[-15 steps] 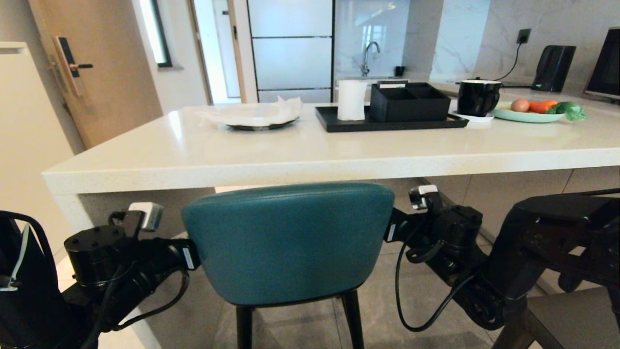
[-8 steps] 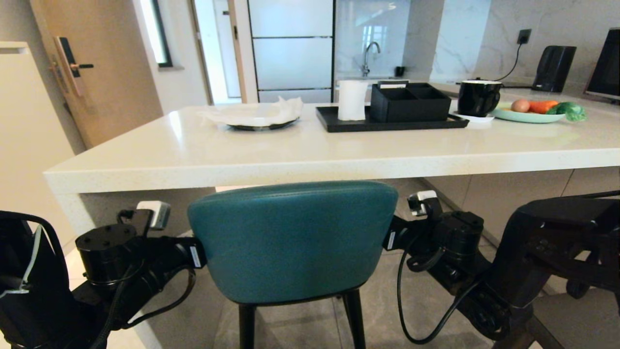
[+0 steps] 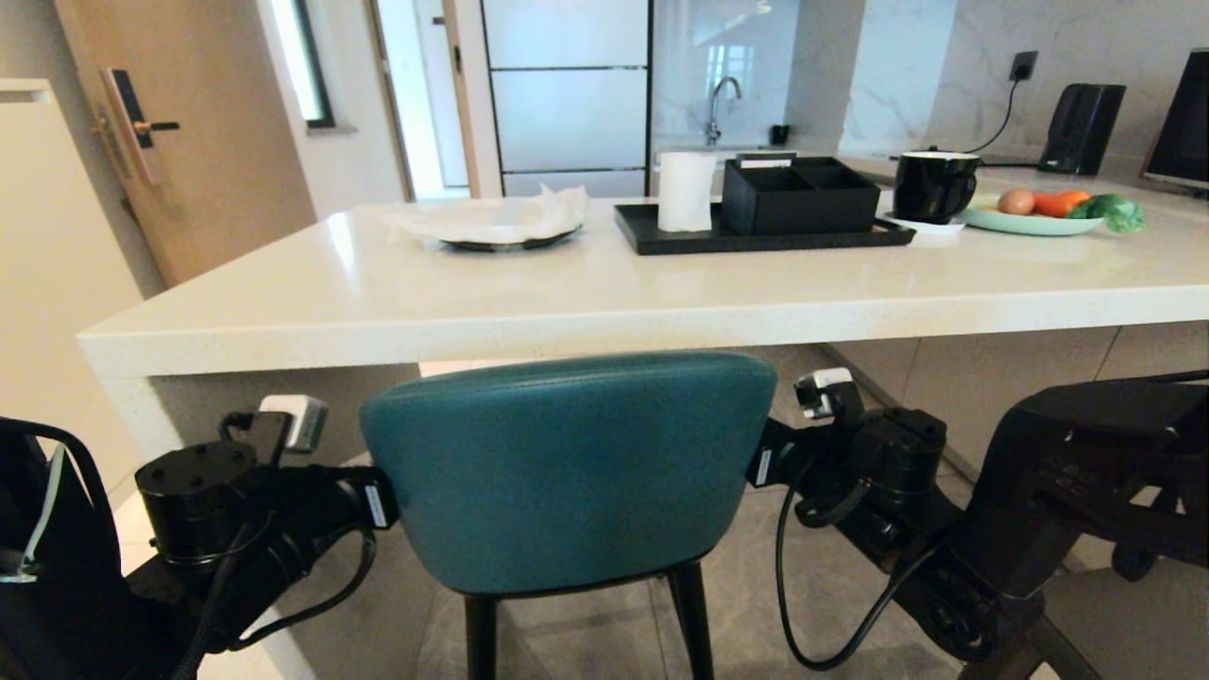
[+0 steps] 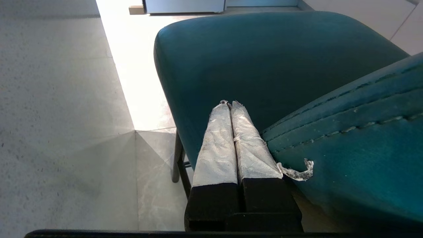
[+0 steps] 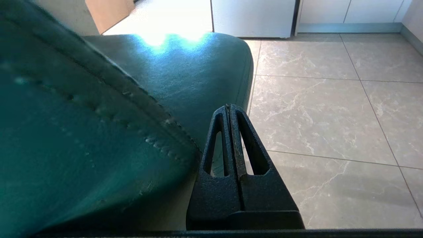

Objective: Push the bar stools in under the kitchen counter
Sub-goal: Pull the blue chair out from under the dining table

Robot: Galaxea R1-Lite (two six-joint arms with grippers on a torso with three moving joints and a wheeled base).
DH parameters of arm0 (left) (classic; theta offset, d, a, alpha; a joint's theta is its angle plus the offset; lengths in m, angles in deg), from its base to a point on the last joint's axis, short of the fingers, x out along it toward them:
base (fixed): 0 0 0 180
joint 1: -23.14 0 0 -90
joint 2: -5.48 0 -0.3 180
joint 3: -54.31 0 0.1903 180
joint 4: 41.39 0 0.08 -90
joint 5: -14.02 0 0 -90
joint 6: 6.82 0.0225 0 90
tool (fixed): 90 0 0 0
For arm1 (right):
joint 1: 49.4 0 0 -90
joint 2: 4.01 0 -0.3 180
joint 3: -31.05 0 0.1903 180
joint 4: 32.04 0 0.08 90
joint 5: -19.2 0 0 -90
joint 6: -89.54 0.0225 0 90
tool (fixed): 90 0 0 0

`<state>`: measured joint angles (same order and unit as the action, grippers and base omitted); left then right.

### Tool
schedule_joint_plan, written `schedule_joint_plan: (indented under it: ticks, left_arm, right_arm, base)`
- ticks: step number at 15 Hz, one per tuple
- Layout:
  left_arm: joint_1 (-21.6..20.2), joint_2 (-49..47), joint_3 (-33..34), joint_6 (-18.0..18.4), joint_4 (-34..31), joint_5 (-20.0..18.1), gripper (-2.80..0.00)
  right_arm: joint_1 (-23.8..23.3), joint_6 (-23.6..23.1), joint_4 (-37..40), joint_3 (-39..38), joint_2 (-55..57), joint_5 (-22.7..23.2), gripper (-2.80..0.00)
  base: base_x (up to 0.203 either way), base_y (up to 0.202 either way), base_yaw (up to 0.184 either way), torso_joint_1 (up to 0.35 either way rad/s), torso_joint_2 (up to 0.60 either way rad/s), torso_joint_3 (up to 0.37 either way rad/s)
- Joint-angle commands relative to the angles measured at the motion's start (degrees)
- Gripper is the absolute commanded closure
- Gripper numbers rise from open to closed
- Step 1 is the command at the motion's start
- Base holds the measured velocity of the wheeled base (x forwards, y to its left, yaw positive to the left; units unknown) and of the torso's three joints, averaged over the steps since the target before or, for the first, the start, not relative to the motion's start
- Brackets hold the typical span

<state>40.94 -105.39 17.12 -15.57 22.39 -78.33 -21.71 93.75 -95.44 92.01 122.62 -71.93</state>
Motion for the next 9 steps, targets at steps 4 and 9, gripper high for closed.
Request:
schedule_joint_plan:
  ticks: [4,9]
  left_arm:
    - [4.64,0.91,0.11,-0.12,0.51,-0.2,0.0]
    - [5.4,1.55,0.2,0.18,0.51,-0.12,0.0]
  right_arm:
    - [0.6,-0.17,-0.89,-0.77,-1.12,-0.09,0.0]
    - [1.57,-0.26,-0.89,-1.77,-2.02,-0.09,0.0]
  base:
    - [-0.163,0.0,-0.001,0.002,0.0,0.001]
    - [-0.196,0.0,-0.002,0.004,0.0,0.002]
